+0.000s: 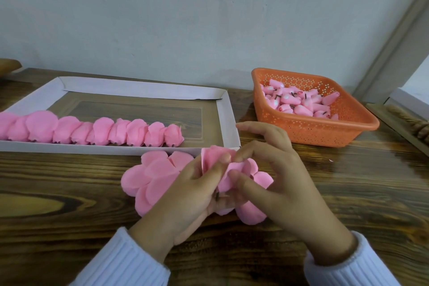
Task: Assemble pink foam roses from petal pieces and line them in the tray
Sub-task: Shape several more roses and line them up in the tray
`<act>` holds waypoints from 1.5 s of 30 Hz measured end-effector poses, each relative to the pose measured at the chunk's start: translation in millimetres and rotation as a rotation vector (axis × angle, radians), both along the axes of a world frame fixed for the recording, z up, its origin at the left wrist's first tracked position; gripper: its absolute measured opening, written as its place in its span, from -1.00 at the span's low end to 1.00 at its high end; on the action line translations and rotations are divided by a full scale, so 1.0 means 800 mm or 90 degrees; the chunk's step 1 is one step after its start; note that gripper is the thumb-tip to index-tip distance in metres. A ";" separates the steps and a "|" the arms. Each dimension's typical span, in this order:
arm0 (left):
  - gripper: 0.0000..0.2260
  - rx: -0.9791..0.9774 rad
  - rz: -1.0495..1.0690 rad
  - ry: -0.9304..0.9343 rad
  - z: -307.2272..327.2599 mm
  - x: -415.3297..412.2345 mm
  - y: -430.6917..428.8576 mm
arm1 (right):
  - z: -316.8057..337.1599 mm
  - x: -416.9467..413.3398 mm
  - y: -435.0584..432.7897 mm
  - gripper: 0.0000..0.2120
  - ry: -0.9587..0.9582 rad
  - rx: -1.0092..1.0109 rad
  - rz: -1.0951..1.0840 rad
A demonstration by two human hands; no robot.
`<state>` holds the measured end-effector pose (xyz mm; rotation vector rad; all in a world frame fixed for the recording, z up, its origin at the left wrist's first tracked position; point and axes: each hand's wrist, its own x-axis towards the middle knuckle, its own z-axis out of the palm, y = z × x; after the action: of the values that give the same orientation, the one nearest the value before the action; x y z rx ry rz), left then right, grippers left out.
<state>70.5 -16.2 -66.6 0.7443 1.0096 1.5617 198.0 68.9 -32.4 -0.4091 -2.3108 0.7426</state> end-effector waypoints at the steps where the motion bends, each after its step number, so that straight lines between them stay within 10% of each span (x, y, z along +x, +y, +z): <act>1: -0.45 0.013 -0.009 -0.002 0.000 -0.001 0.000 | 0.000 -0.001 0.000 -0.89 0.007 0.004 -0.013; 26: -0.60 0.040 0.035 0.224 -0.007 0.000 0.001 | -0.004 -0.009 -0.014 -0.89 0.001 0.063 -0.072; 33: -0.65 0.148 -0.159 -0.154 0.001 -0.005 0.001 | -0.002 -0.006 -0.012 -0.83 0.029 -0.032 -0.034; 45: -0.67 0.096 -0.092 -0.143 -0.004 -0.003 0.006 | -0.001 -0.005 -0.013 -0.81 0.038 -0.039 -0.038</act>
<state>68.5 -11.6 -69.4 0.7112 0.6654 1.5673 194.3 58.6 -32.8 -0.4752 -2.2143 0.7877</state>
